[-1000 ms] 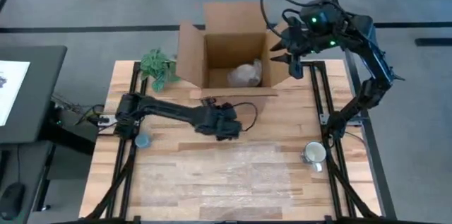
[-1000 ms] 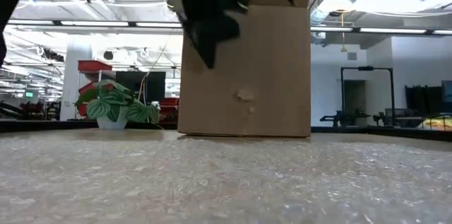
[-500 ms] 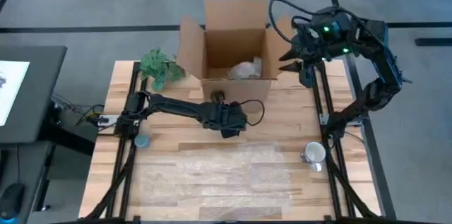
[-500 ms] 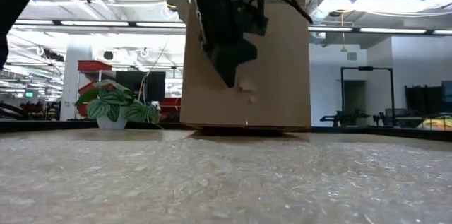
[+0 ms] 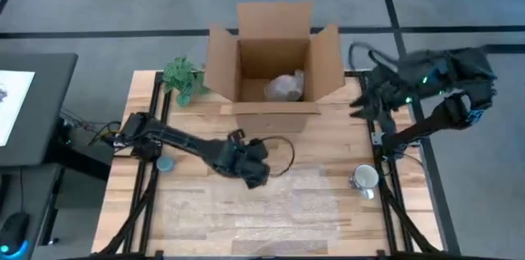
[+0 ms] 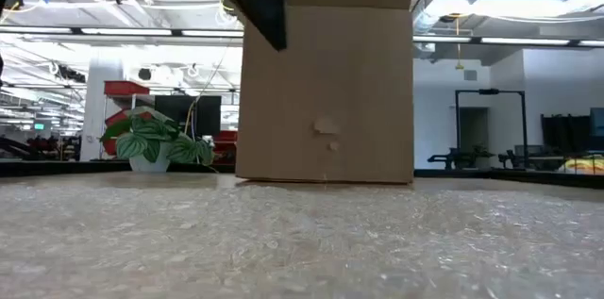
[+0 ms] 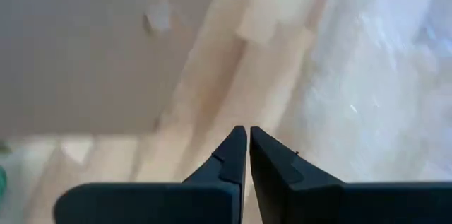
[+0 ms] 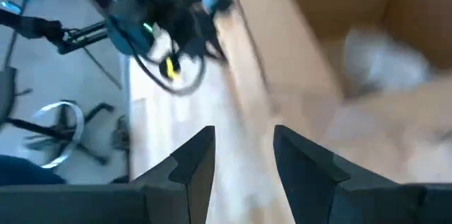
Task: Wrap mug
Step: Wrap the blue mug with bubble wrap
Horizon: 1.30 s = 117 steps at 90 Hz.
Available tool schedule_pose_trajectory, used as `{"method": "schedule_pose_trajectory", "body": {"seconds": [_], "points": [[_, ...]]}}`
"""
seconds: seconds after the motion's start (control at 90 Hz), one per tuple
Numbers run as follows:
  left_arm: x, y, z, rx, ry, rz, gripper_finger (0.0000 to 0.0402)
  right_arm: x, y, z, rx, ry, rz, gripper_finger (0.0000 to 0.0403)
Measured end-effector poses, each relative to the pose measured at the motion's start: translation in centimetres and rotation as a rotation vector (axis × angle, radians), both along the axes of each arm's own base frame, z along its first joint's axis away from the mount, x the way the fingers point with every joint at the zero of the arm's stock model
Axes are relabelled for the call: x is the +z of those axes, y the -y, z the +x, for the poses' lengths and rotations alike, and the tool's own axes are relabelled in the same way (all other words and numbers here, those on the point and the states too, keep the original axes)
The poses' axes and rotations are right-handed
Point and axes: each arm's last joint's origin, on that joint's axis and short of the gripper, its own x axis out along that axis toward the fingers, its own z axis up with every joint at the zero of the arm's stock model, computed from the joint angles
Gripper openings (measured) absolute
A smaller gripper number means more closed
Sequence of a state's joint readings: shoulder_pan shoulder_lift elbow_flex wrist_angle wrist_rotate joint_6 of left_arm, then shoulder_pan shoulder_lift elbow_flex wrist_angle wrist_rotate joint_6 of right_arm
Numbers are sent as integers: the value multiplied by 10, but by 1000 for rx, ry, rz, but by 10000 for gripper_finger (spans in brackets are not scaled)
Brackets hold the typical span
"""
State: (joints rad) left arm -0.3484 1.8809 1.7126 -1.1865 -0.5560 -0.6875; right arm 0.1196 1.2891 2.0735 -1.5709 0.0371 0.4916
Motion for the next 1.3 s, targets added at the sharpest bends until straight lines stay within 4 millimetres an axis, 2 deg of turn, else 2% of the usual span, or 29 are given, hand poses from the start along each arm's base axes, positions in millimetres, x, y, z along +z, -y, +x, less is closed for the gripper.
{"method": "schedule_pose_trajectory", "body": {"seconds": [0.1, 0.256, 0.389, 0.489, 0.711, 0.889, 1.011, 1.156, 1.3], "points": [[-1, 24, -12, 19, 16, -26, 0, -35, -14, 7, -46, -159, 87, 133], [-1, 63, -36, 22, 26, -50, 0, -102, -43, 11, -137, -491, 249, 133], [-2, 93, -62, 58, 38, -75, 0, -153, -60, 6, -153, -720, 225, 138], [-2, 114, -78, 72, 76, -118, 0, -183, -60, 0, -150, -823, 164, 155], [-3, 151, -111, 134, 111, -266, 0, -242, -45, -11, -148, -1014, 92, 221], [-3, 179, -141, 173, 127, -377, 0, -277, -37, -14, -75, -1046, 67, 236], [-3, 190, -156, 265, 164, -440, 0, -284, -39, -7, -37, -998, 53, 224], [-3, 194, -166, 371, 199, -482, 0, -295, -38, -1, -22, -937, 47, 193], [-3, 194, -166, 403, 213, -495, 0, -303, -40, -1, -8, -927, 70, 132]]}}
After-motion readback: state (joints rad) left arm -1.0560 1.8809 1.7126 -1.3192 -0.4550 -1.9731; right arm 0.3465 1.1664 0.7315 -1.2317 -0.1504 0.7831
